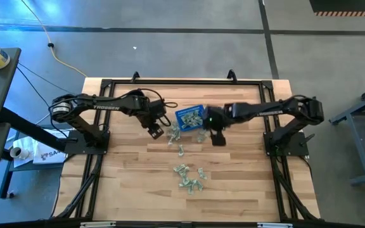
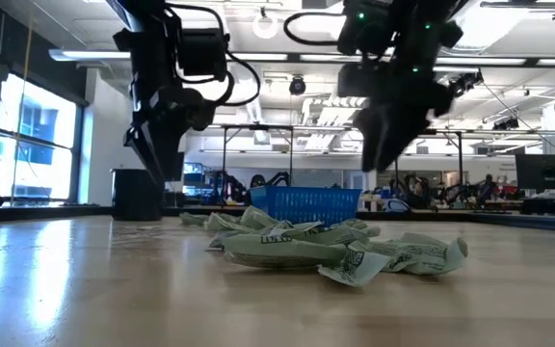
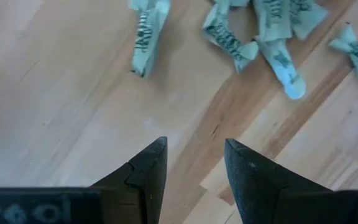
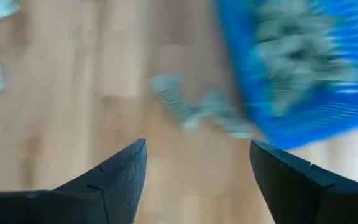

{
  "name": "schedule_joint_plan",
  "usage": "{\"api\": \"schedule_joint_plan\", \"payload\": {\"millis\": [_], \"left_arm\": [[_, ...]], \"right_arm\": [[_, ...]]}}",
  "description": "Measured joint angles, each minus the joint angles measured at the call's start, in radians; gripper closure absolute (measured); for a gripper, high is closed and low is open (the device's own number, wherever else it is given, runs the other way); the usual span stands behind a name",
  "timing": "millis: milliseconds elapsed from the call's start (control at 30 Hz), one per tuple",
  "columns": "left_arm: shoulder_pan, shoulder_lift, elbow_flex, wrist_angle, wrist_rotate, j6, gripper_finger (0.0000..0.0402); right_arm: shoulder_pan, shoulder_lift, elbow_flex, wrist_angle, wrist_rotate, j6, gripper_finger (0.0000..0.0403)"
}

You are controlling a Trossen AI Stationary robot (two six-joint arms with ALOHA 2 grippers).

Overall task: Pick and place Stevia / Truvia into bins
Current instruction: Put the green stevia packet into the blue bin

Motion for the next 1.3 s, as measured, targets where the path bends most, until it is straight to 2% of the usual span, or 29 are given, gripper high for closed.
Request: {"api": "schedule_joint_plan", "payload": {"millis": [200,367,667,800,933,1200,1300], "left_arm": [[-0.004,0.0,0.0,0.026,0.002,0.015,0.0208],[-0.002,0.0,0.0,0.086,0.002,0.017,0.0208],[-0.002,0.0,0.0,0.089,0.002,0.0,0.0208],[-0.002,0.0,0.0,0.087,0.002,-0.002,0.0208],[-0.002,0.0,0.0,0.087,0.002,-0.021,0.0208],[-0.002,0.0,0.0,0.087,0.001,-0.028,0.0208],[-0.002,0.0,-0.001,0.088,-0.001,-0.028,0.0208]], "right_arm": [[0.128,0.02,0.0,0.018,0.02,0.003,0.0138],[0.169,0.072,0.0,0.102,0.04,-0.044,0.0147],[0.166,0.193,0.0,0.177,0.027,-0.158,0.0181],[0.159,0.23,0.0,0.18,0.092,-0.157,0.0205],[0.143,0.232,0.0,0.186,0.099,-0.157,0.0221],[0.082,0.242,0.0,0.191,0.068,-0.154,0.023],[0.063,0.256,0.0,0.194,0.024,-0.153,0.0226]]}}
